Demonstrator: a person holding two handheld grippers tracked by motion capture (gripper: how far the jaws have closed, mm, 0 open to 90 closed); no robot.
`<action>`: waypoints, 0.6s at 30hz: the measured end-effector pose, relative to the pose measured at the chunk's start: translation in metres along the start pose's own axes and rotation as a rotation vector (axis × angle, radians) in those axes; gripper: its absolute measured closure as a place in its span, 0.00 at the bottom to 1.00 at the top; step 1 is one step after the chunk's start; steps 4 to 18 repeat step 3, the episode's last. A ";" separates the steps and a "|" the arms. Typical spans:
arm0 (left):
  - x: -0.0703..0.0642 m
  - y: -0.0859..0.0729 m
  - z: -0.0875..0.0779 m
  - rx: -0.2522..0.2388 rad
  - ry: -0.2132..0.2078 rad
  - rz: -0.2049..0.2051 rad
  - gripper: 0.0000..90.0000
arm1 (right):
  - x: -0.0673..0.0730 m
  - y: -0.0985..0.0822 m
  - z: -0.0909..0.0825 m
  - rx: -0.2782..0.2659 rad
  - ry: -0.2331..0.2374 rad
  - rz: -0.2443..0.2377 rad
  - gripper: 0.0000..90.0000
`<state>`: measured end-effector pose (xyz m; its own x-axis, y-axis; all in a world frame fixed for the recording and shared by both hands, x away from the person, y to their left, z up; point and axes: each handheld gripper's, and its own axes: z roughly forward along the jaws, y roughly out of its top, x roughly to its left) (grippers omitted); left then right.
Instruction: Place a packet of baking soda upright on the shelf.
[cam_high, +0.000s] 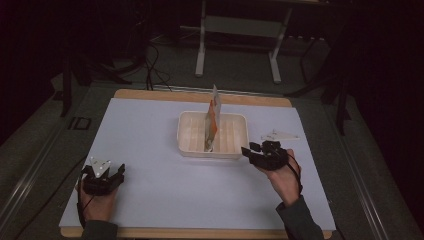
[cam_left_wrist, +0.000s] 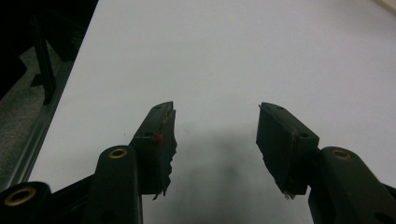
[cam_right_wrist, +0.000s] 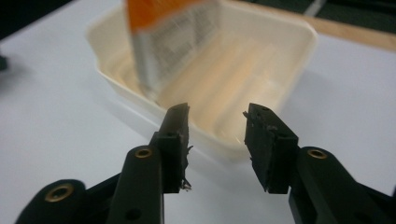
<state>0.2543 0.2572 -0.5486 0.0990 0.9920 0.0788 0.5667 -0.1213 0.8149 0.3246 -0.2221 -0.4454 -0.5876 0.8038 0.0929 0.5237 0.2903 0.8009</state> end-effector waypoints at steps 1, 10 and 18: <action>0.000 0.000 0.000 0.004 0.005 0.001 0.52 | -0.003 -0.005 0.000 0.003 -0.007 0.008 0.65; -0.001 0.000 0.001 0.003 0.007 0.003 0.51 | -0.018 -0.026 0.000 0.016 -0.044 0.046 0.64; -0.001 0.000 0.001 0.003 0.007 0.003 0.51 | -0.018 -0.026 0.000 0.016 -0.044 0.046 0.64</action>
